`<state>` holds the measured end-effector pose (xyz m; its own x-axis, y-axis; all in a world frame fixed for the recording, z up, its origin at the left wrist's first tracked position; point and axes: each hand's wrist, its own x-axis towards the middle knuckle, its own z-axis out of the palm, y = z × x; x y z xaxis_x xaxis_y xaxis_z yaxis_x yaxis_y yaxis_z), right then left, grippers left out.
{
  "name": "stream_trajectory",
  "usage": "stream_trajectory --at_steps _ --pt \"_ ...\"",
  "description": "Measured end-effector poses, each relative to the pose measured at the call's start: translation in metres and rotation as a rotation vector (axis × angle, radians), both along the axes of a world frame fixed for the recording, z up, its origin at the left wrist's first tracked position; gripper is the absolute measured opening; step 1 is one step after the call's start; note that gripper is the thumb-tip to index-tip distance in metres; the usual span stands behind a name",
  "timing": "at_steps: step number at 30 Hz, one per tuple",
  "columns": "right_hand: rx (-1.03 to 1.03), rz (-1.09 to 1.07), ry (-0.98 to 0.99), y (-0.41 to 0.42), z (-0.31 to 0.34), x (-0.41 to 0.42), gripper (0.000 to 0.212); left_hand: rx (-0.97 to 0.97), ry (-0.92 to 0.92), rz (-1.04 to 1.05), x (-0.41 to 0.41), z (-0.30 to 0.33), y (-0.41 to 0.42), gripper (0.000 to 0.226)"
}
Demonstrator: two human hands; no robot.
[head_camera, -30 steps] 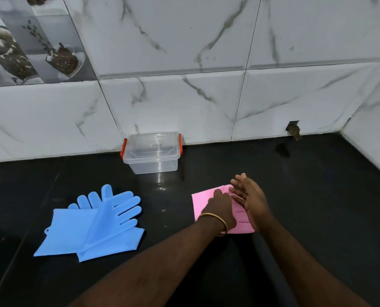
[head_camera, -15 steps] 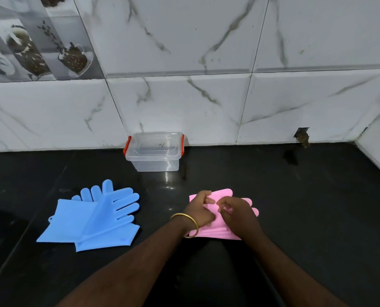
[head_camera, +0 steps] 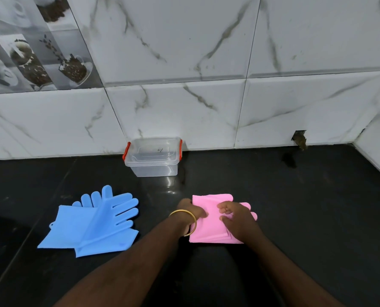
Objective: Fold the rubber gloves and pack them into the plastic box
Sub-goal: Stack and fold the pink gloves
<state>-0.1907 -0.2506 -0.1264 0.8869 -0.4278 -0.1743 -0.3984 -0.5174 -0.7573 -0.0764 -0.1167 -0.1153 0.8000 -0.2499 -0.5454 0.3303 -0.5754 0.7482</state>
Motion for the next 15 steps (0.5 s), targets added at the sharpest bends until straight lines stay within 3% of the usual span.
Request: stream_trajectory --at_steps 5,7,10,12,15 --pt "0.095 -0.102 0.024 -0.009 0.026 0.005 0.003 -0.038 -0.249 -0.158 -0.008 0.028 -0.013 0.025" --pt "0.175 -0.218 0.010 -0.010 0.050 0.008 0.036 -0.091 -0.408 -0.217 -0.012 0.045 -0.018 0.021" --pt "0.546 -0.355 0.007 -0.013 0.092 0.006 0.072 -0.170 -0.659 -0.366 -0.023 0.073 -0.022 0.014" --pt "0.700 -0.315 0.011 -0.018 0.114 0.003 0.072 -0.212 -0.782 -0.468 -0.032 0.091 -0.024 0.004" --pt "0.774 -0.234 -0.042 -0.022 0.136 0.003 0.053 -0.191 -0.997 -0.558 -0.041 0.109 -0.024 0.010"
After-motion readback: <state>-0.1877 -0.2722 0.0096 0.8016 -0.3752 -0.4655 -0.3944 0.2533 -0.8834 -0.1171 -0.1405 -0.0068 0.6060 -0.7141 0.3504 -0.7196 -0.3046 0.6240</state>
